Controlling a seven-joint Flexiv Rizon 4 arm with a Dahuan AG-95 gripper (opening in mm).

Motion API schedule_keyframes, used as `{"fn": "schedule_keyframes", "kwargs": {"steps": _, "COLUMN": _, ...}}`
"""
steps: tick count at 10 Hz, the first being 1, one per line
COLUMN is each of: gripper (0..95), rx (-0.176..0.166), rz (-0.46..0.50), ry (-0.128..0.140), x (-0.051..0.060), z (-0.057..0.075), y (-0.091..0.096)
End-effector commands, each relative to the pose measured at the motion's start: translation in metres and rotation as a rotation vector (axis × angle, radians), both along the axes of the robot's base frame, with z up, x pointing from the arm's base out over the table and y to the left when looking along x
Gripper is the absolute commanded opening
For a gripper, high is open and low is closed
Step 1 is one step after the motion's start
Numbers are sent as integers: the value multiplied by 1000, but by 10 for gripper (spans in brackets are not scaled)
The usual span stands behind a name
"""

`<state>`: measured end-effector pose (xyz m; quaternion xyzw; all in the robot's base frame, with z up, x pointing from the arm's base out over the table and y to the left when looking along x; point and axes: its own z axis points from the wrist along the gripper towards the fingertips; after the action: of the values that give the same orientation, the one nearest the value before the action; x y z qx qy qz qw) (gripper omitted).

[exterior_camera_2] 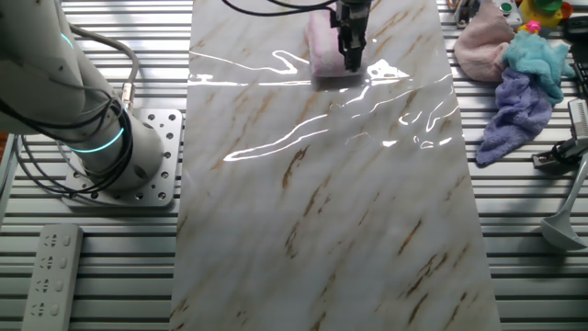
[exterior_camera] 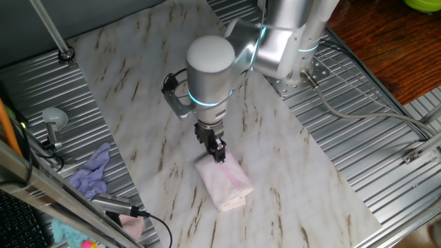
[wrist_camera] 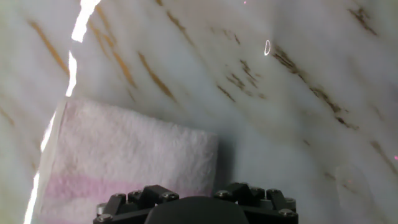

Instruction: Clean the table with a cloth

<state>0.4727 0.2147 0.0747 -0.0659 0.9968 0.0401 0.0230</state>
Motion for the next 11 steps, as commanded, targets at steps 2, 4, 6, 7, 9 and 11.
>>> {"fn": "schedule_keyframes", "kwargs": {"steps": 2, "gripper": 760, "rx": -10, "rz": -12, "ry": 15, "x": 1, "z": -6, "y": 21}}
{"fn": "schedule_keyframes", "kwargs": {"steps": 4, "gripper": 760, "rx": -3, "rz": -8, "ry": 20, "x": 3, "z": -15, "y": 29}}
{"fn": "schedule_keyframes", "kwargs": {"steps": 6, "gripper": 760, "rx": 4, "rz": 8, "ry": 11, "x": -1, "z": -23, "y": 29}}
{"fn": "schedule_keyframes", "kwargs": {"steps": 7, "gripper": 760, "rx": 10, "rz": 13, "ry": 0, "x": -5, "z": -30, "y": 30}}
{"fn": "schedule_keyframes", "kwargs": {"steps": 9, "gripper": 760, "rx": 23, "rz": 22, "ry": -15, "x": -9, "z": -42, "y": 29}}
{"fn": "schedule_keyframes", "kwargs": {"steps": 11, "gripper": 0, "rx": 34, "rz": 29, "ry": -16, "x": -10, "z": -45, "y": 28}}
